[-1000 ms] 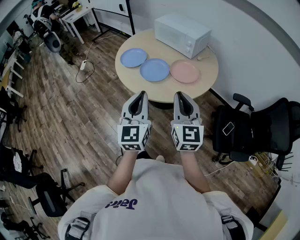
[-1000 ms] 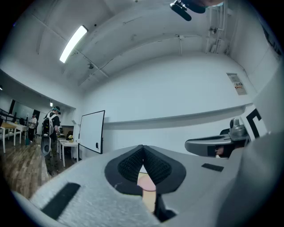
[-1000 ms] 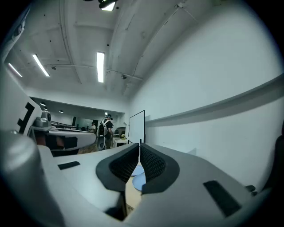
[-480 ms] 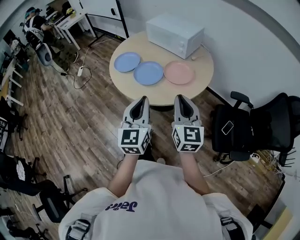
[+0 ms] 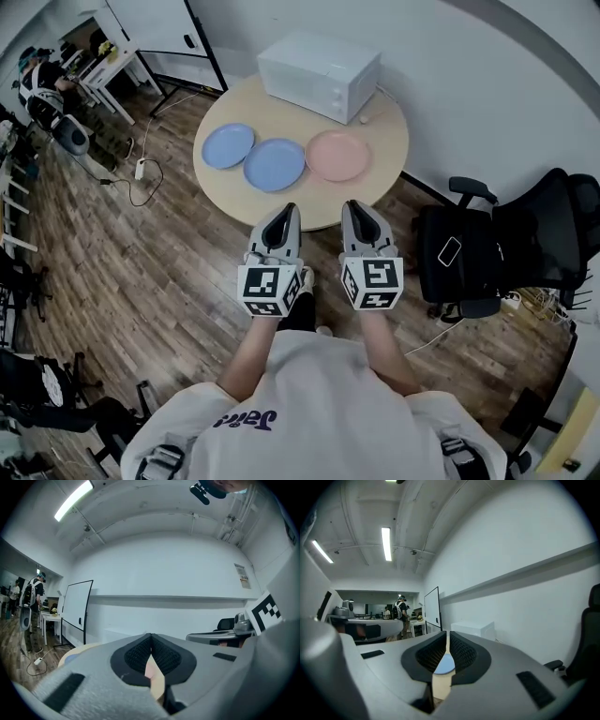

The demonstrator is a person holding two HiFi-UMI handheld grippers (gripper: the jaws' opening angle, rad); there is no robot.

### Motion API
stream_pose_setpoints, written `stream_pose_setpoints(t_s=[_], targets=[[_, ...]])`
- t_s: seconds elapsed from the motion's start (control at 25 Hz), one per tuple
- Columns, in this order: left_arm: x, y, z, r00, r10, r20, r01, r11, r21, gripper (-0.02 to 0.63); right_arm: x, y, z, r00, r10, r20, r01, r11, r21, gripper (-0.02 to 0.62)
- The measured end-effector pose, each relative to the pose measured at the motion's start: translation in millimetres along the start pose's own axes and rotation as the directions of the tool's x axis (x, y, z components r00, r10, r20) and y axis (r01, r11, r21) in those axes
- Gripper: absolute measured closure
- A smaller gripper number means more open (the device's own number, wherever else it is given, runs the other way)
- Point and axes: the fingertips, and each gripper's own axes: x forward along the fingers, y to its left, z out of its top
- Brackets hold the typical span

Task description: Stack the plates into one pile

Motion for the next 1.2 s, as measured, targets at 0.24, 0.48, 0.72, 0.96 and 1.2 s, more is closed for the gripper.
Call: stream_pose_setpoints(t_s=[0.24, 0.48, 0.72, 0.96, 1.2], targets=[[63.0, 6.7, -17.0, 0.996, -0.082, -0.037, 0.08, 0.996, -0.044, 0.591, 46.2, -28.2, -11.9, 0.997, -0.041, -0.061, 0.041, 0.999, -0.005, 0.571], [128.9, 34.6, -19.6, 0.988, -0.14, -0.069, 0.136, 0.989, -0.061, 0.591, 110.1, -44.0, -2.5, 0.995, -0.062, -0.078, 0.061, 0.998, -0.017, 0.571], [188.5, 74.3, -35.7, 0.981, -0.17, -0.092, 0.161, 0.982, -0.098, 0.591, 178.4, -51.1, -13.7, 0.991, -0.06, -0.12, 0.06, 0.998, -0.006, 0.571], [239.0, 107.4, -85.4, 0.965, -0.19, -0.182, 0.159, 0.972, -0.171, 0.589, 233.9, -82.2, -49.3, 0.977, -0.118, -0.175, 0.123, 0.992, 0.021, 0.571], [269.7, 117.3, -174.8, 0.895, -0.263, -0.361, 0.161, 0.944, -0.289, 0.589, 252.4, -123.2, -122.7, 0.933, -0.19, -0.305, 0.24, 0.961, 0.136, 0.571]])
